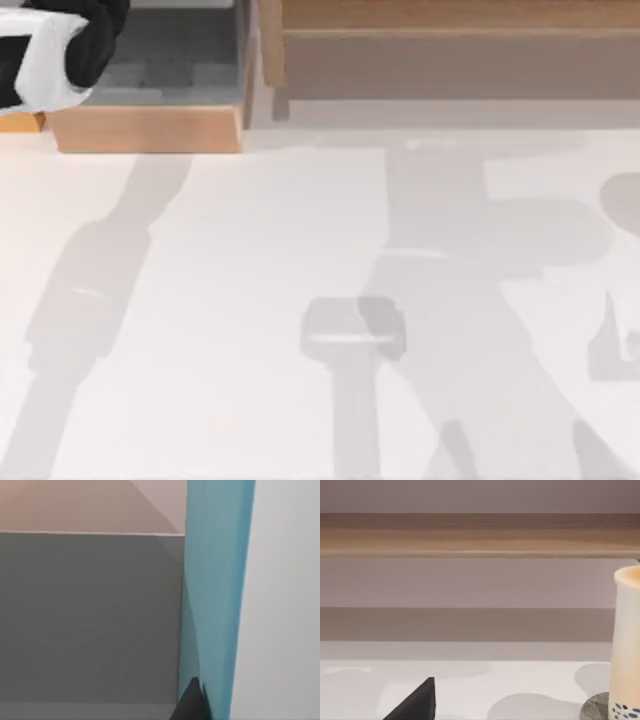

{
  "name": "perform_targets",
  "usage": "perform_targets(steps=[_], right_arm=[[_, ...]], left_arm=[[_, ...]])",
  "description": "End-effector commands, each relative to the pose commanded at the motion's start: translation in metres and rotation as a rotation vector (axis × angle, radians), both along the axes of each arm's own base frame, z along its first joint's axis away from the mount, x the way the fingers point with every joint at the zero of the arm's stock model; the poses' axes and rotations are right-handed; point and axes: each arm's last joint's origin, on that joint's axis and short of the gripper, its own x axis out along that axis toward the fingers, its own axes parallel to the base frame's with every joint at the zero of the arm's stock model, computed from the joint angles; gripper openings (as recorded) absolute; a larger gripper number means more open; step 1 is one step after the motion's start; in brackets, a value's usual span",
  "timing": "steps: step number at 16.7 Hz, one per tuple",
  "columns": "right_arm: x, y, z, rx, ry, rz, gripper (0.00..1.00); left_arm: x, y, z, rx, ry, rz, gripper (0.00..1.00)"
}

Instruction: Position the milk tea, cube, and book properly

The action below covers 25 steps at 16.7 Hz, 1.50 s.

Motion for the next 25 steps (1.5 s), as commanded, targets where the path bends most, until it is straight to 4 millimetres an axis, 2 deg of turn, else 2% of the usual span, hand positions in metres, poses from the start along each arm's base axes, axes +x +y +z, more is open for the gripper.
perform_targets(steps=[4,5,14,25], right_arm=[[0.000,0.000,0.000,0.000,0.000,0.000,1.00],[0.000,0.000,0.000,0.000,0.000,0.000,1.00],[0.000,0.000,0.000,0.000,0.000,0.000,1.00],[0.000,0.000,0.000,0.000,0.000,0.000,1.00]], left_arm=[[0.000,0.000,0.000,0.000,0.000,0.000,0.02],[0.000,0.000,0.000,0.000,0.000,0.000,0.00],[-0.001,-0.001,0.001,0.001,-0.001,-0.002,0.00],[-0.015,0.004,0.017,0.029,-0.018,-0.022,0.00]])
